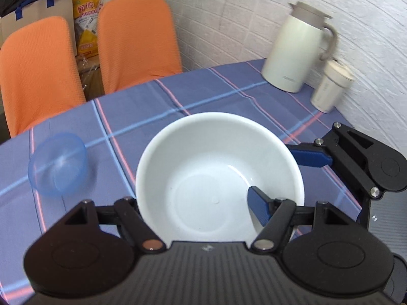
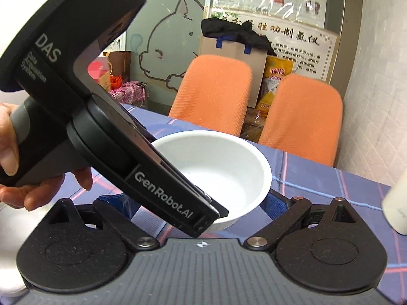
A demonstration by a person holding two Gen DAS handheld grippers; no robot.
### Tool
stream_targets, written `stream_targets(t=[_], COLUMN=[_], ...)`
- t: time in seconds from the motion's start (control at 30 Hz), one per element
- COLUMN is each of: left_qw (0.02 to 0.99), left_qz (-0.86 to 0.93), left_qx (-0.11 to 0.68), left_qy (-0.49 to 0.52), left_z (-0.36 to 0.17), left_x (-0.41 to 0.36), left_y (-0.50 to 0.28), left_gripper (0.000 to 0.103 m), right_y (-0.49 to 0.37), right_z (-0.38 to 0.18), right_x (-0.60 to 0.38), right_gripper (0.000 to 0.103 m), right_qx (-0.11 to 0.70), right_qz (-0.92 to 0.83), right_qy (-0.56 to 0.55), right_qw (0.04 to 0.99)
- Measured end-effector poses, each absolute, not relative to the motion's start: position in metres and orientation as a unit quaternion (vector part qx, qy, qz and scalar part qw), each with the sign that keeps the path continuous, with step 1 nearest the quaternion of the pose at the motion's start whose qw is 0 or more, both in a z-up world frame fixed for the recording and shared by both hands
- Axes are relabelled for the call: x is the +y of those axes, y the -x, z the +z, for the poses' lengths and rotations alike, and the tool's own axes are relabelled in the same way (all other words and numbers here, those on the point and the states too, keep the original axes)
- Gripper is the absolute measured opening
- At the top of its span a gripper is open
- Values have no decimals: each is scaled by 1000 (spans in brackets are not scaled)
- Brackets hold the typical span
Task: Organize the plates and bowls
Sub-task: 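Lower the white bowl into the steel bowl and open the left tool, then move the left tool to the clear blue bowl and grip its rim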
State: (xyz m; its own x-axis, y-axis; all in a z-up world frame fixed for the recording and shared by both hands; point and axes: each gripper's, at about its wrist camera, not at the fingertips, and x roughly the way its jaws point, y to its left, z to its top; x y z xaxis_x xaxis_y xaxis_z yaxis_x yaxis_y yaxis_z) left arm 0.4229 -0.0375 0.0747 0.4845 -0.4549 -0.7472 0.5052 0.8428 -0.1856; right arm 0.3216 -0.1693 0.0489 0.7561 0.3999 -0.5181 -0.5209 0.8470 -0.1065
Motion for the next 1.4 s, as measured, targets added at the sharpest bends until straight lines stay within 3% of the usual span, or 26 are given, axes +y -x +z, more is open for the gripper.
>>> stream_targets(t=[0.33,0.67,0.87,1.03,1.4], left_qw=[846,850,845,877,918], left_qz=[-293,-254,-269,-235,-116], left_qx=[441,446,454,408,371], left_qy=[-63,-120,-86,-95,-77], left_z=[44,15,29,50,72], left_x=[-51,-57,-36,-19,39], left_y=[-317,-298,-292,-279,-303], left_gripper=[72,73,74,75,78], right_y=[-216,-203,-177,-164,-206], right_z=[39,17,13,22,45], right_x=[-178,-185,-208,-225,-208], right_gripper=[86,85,86,86,87], right_qx=[286,310,321,308,294], right_qz=[242,230,219,218,239], right_qy=[125,123,117,71,40], right_qw=[919,914,914,923,925])
